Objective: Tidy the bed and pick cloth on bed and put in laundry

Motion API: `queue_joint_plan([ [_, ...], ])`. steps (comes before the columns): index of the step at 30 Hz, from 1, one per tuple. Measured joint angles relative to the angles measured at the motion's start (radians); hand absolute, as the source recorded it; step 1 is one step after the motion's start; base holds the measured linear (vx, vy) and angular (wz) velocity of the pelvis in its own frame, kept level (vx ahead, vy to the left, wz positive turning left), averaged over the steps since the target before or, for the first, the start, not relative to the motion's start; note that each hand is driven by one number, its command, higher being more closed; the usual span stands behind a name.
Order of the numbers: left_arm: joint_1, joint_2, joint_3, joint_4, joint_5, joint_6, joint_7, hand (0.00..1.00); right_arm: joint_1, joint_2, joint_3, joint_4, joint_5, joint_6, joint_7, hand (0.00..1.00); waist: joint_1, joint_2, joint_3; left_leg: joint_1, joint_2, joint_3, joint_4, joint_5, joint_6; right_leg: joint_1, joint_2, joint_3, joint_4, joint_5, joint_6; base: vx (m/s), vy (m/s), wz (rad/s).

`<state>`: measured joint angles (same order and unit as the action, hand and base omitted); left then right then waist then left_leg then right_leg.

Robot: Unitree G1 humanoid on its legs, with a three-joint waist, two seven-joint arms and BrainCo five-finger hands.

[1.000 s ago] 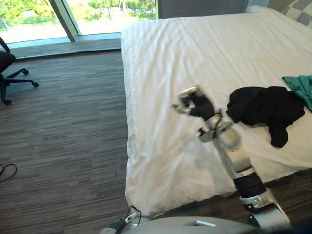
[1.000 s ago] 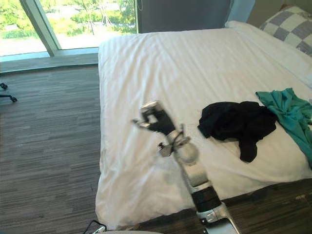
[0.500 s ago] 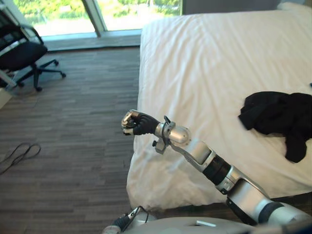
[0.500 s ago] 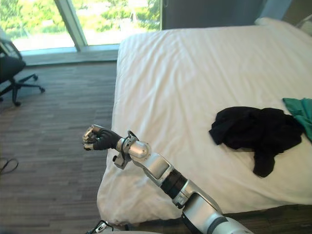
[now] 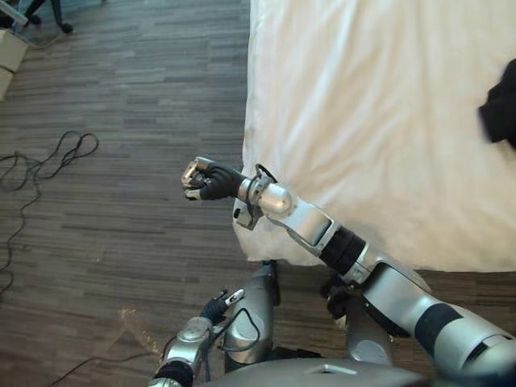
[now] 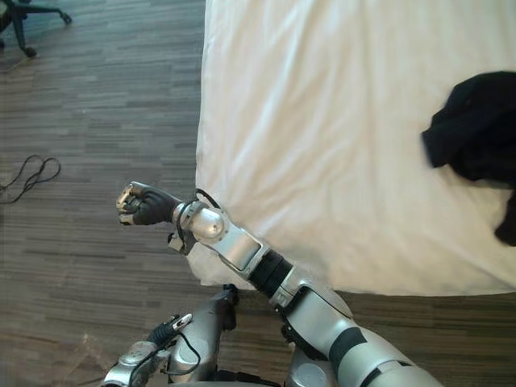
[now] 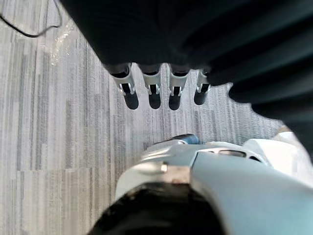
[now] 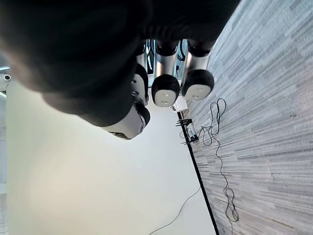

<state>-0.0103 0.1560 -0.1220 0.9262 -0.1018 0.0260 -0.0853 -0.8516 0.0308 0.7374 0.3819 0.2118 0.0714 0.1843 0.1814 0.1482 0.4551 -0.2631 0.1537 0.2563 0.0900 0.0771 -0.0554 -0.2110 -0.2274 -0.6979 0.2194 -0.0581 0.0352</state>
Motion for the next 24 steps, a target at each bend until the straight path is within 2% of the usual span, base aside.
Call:
queue_joint_plan([
  [2,-0.020,0.000,-0.025,0.000,-0.010,-0.001,0.000,0.00,0.002,-0.001,-0.001,0.014,-0.001,0.002,-0.020,1.00,0.003,0.021,0.009,-0.045,-0.006,-0.007,-0.002,0.001,0.000,-0.068,-0.023,0.003,0.056,-0.027,-0.019,-0.15,0.033,0.06],
  [3,-0.027,-0.001,-0.031,0.002,-0.017,-0.001,0.000,0.00,0.007,-0.002,-0.002,0.023,-0.001,0.006,-0.031,1.00,0.004,0.027,0.012,-0.063,-0.010,-0.016,-0.003,0.001,0.000,-0.095,-0.031,0.009,0.076,-0.037,-0.017,-0.11,0.029,0.03],
  [7,-0.081,-0.010,-0.058,0.033,-0.040,0.001,0.000,0.00,0.079,-0.004,-0.012,0.079,-0.005,0.035,-0.044,1.00,0.028,0.054,0.023,-0.113,-0.030,-0.013,-0.005,0.006,0.000,-0.177,-0.062,0.036,0.132,-0.037,-0.020,-0.07,0.025,-0.02],
  [9,-0.112,-0.013,-0.084,0.042,-0.056,0.008,0.001,0.00,0.116,-0.004,-0.003,0.125,-0.048,0.060,-0.067,1.00,0.035,0.072,0.027,-0.146,-0.039,-0.013,-0.018,0.017,-0.005,-0.225,-0.075,0.045,0.148,-0.027,-0.027,-0.03,0.010,0.04],
  [13,-0.193,-0.028,-0.113,0.079,-0.076,0.014,0.010,0.00,0.137,-0.004,-0.026,0.208,-0.080,0.068,-0.134,1.00,0.059,0.078,0.025,-0.211,-0.044,-0.018,-0.042,0.057,-0.003,-0.310,-0.082,0.050,0.167,-0.020,-0.034,0.01,-0.042,0.03],
  [15,-0.267,-0.045,-0.113,0.107,-0.076,0.031,0.028,0.00,0.140,-0.004,-0.057,0.280,-0.080,0.067,-0.196,1.00,0.073,0.078,0.025,-0.236,-0.043,-0.033,-0.054,0.075,-0.004,-0.340,-0.082,0.049,0.176,-0.020,-0.033,0.02,-0.066,0.11],
  [17,-0.345,-0.074,-0.112,0.137,-0.076,0.046,0.050,0.00,0.127,-0.001,-0.096,0.358,-0.080,0.046,-0.265,1.00,0.086,0.080,0.024,-0.265,-0.044,-0.050,-0.053,0.082,-0.008,-0.368,-0.084,0.048,0.186,-0.021,-0.035,-0.01,-0.061,0.11],
  [20,-0.458,-0.161,-0.112,0.161,-0.085,0.057,0.073,0.00,0.087,-0.001,-0.154,0.463,-0.077,0.001,-0.347,1.00,0.085,0.080,0.024,-0.319,-0.048,-0.058,-0.054,0.096,-0.002,-0.419,-0.089,0.047,0.200,-0.019,-0.039,-0.01,-0.021,0.13],
  [22,-0.503,-0.178,-0.109,0.193,-0.089,0.087,0.115,0.00,0.072,-0.001,-0.181,0.507,-0.068,-0.025,-0.368,1.00,0.081,0.080,0.024,-0.337,-0.048,-0.059,-0.053,0.099,-0.003,-0.438,-0.089,0.047,0.202,-0.015,-0.044,-0.01,-0.009,0.02],
  [24,-0.519,-0.182,-0.109,0.196,-0.124,0.104,0.128,0.00,0.073,-0.001,-0.187,0.530,-0.058,-0.057,-0.370,1.00,0.075,0.080,0.024,-0.344,-0.047,-0.059,-0.051,0.099,-0.003,-0.444,-0.089,0.049,0.201,-0.014,-0.046,0.00,0.000,0.00],
])
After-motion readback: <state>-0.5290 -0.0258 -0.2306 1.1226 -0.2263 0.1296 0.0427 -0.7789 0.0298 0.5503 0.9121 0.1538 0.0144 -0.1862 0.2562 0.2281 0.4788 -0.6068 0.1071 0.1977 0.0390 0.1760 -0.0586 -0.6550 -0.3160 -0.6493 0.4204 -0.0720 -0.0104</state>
